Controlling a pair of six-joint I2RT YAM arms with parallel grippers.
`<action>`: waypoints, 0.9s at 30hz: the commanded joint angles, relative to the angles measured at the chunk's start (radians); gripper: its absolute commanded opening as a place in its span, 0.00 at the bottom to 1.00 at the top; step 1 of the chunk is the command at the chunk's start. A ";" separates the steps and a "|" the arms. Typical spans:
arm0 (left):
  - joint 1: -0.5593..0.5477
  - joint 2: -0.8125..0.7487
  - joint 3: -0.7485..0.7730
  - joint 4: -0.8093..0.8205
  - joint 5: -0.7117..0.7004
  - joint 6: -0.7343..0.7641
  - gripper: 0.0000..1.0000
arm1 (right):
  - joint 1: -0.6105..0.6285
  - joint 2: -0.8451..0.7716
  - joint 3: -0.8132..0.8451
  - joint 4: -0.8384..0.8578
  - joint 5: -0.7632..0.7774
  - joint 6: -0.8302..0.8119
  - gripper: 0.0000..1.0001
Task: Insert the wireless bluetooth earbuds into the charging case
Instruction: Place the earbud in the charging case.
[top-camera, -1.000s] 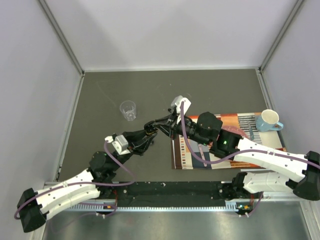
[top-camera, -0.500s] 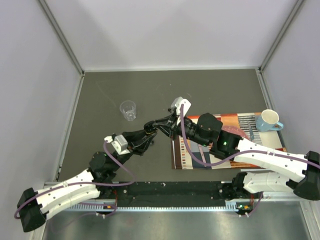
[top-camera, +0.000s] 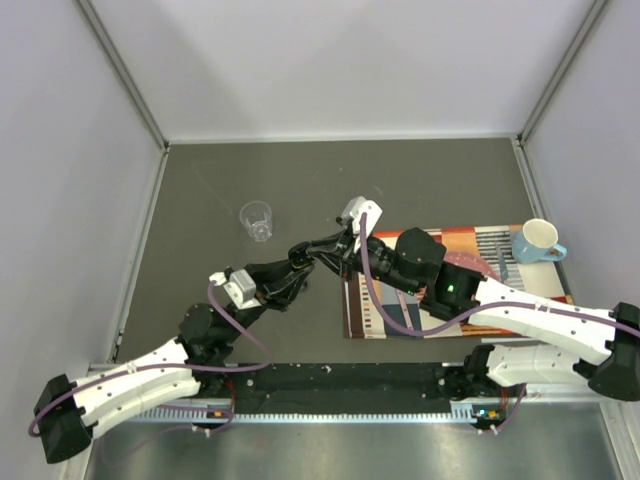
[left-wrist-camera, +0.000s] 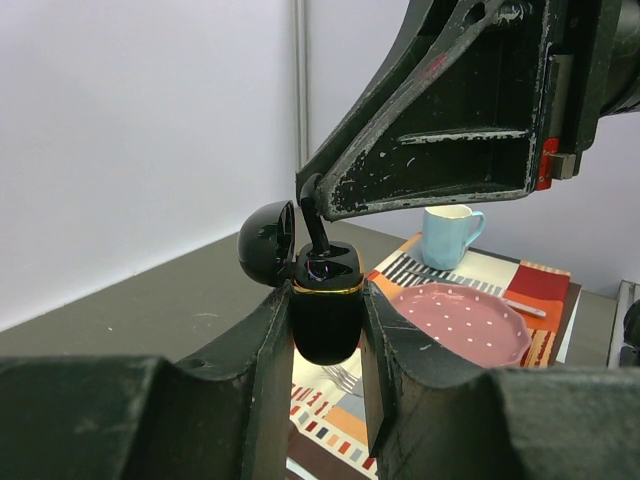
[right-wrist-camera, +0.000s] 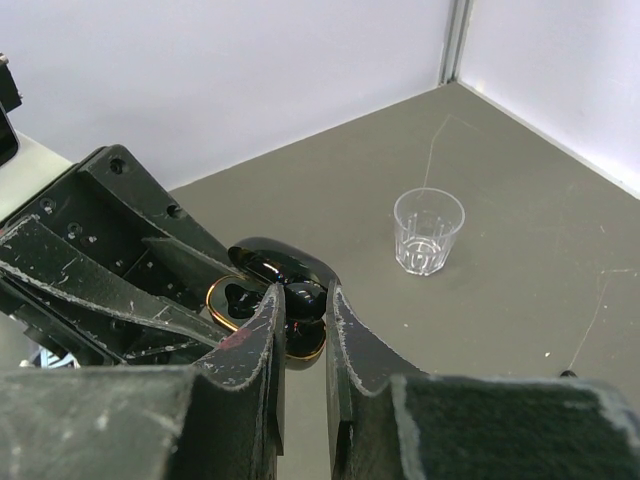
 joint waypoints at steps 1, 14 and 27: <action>0.000 -0.007 -0.002 0.128 -0.046 0.002 0.00 | 0.028 -0.010 0.007 -0.045 0.020 -0.026 0.00; 0.000 -0.010 -0.011 0.126 -0.046 0.007 0.00 | 0.063 0.026 0.041 -0.059 0.114 -0.108 0.00; 0.000 -0.021 -0.018 0.130 -0.046 0.010 0.00 | 0.083 0.049 0.076 -0.068 0.140 -0.149 0.00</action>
